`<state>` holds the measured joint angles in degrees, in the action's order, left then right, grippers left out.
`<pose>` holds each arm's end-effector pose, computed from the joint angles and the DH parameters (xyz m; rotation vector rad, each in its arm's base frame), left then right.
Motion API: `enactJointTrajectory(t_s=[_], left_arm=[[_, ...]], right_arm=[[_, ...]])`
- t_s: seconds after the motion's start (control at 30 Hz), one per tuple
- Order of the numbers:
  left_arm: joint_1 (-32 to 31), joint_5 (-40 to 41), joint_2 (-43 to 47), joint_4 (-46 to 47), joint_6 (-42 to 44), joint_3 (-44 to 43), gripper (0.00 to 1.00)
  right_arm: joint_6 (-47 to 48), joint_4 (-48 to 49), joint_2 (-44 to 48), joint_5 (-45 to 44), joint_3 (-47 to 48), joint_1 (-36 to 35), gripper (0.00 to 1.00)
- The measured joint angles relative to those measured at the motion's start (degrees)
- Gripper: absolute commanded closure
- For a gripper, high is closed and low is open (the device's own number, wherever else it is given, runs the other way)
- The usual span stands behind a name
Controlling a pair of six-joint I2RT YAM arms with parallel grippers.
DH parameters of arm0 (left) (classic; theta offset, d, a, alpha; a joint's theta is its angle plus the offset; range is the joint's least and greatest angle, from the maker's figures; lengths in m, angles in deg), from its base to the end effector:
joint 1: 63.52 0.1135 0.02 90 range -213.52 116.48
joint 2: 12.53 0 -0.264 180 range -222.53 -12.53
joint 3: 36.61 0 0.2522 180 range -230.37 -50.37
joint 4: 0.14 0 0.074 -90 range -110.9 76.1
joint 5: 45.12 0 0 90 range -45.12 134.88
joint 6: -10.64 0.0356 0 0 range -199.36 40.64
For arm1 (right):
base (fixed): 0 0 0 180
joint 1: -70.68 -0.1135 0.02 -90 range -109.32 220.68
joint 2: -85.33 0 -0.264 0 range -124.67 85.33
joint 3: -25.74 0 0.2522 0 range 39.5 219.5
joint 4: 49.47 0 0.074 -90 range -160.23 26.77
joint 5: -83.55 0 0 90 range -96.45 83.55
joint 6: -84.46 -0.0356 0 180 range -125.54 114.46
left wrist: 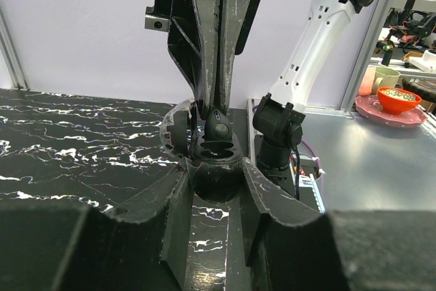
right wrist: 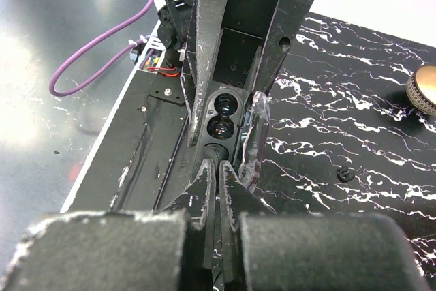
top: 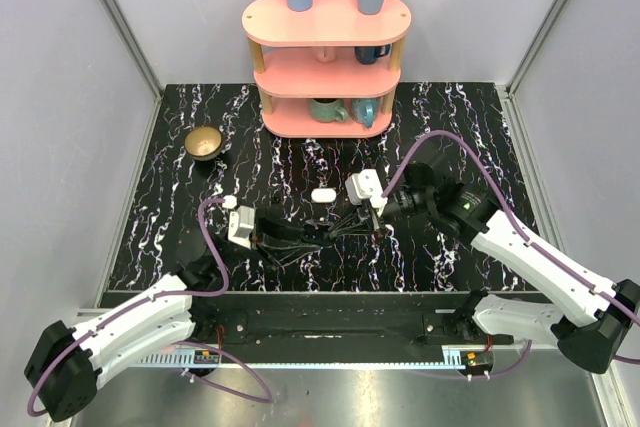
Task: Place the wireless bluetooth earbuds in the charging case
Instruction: Insert the right earbud into the right side groove of the charging case.
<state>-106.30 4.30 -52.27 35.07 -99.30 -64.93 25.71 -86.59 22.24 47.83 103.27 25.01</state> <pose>0.0993 -0.1234 0.2731 0.9055 1.0426 -1.3380 0.1416 0.1863 0.3753 -1.6347 1.0492 1.0885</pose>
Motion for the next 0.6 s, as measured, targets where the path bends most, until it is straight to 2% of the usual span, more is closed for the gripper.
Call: enactJointTrajectory(t_s=[0.43,0.47,0.5,0.57,0.6], left_arm=[[0.0,0.6,0.1,-0.1,0.0,0.0,1.0],[0.0,0.8,0.2,-0.2,0.1,0.0,1.0],[0.0,1.0,0.3,-0.5,0.1,0.0,1.0],[0.0,1.5,0.6,-1.1,0.3,0.0,1.0],[0.0,1.7,0.7,-1.4,0.4,0.0,1.0]], right_arm=[[1.5,-1.9,-0.4,-2.9,0.6,-1.5,1.0],[1.5,-1.9,-0.4,-3.3,0.6,-1.5,0.96],[1.5,-1.9,-0.4,-3.6,0.6,-1.6,0.88],[1.4,-1.9,-0.4,-4.3,0.6,-1.8,0.85],[1.4,-2.0,-0.4,-4.4,0.6,-1.9,0.78]])
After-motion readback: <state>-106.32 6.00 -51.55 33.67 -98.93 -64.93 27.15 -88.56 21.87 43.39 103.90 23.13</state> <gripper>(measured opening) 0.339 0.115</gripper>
